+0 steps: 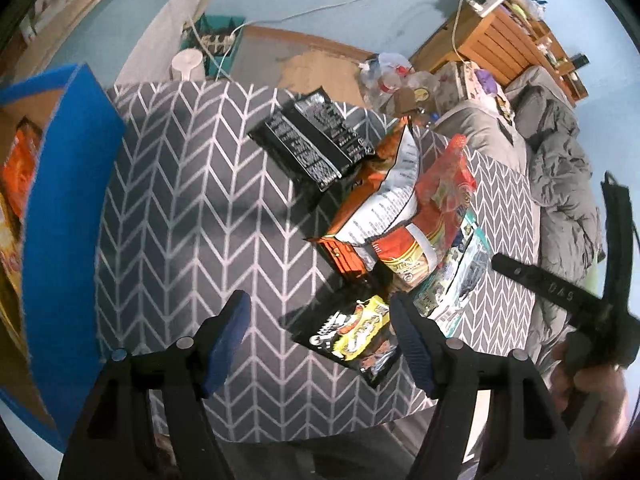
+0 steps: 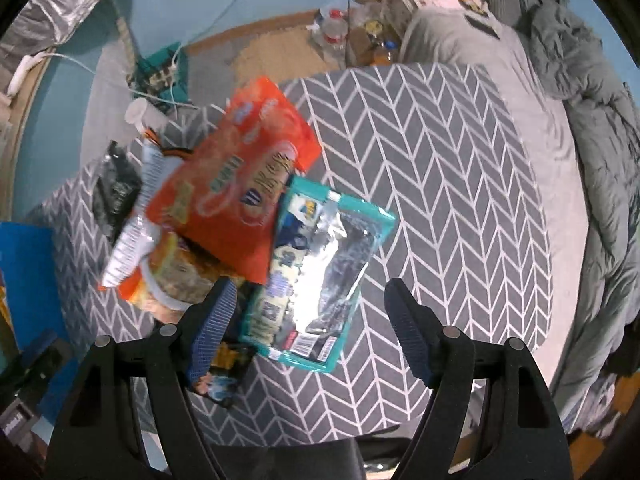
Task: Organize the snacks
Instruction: 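Grasp the black snack bag with the left tool while the right tool grasps the teal-silver bag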
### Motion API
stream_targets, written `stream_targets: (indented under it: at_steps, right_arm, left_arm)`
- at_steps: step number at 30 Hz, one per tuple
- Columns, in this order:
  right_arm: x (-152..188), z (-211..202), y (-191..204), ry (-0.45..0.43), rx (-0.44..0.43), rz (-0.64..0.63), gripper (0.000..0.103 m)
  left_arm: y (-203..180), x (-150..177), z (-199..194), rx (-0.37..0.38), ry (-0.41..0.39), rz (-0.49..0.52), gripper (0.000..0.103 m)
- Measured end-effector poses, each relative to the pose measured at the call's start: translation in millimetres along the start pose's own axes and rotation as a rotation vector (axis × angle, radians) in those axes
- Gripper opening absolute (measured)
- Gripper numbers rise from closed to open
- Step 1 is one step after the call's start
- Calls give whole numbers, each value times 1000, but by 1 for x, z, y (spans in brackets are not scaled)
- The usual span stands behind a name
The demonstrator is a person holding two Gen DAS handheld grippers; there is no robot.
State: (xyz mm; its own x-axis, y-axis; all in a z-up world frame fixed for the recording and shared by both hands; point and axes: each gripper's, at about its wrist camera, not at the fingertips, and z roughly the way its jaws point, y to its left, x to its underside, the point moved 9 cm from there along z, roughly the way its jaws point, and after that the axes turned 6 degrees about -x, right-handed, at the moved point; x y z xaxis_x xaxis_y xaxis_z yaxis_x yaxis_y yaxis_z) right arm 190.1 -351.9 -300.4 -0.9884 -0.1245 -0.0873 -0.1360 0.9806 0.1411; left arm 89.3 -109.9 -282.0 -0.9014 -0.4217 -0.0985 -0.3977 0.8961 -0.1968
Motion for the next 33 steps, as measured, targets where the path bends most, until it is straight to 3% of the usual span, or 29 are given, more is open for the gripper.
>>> stream_targets:
  at_steps: [4, 19, 25, 33]
  right_arm:
    - [3, 18, -10, 27, -1, 29, 78]
    - [3, 75, -19, 126, -37, 107, 78]
    - [1, 90, -16, 140, -48, 109, 78]
    - [4, 103, -9, 138, -51, 16, 76]
  left_arm:
    - [-3, 5, 16, -3, 39, -86, 78]
    - [-4, 44, 64, -11, 167, -462, 78]
    - [-12, 54, 74, -21, 185, -545, 82]
    - [-27, 57, 94, -67, 185, -551, 85]
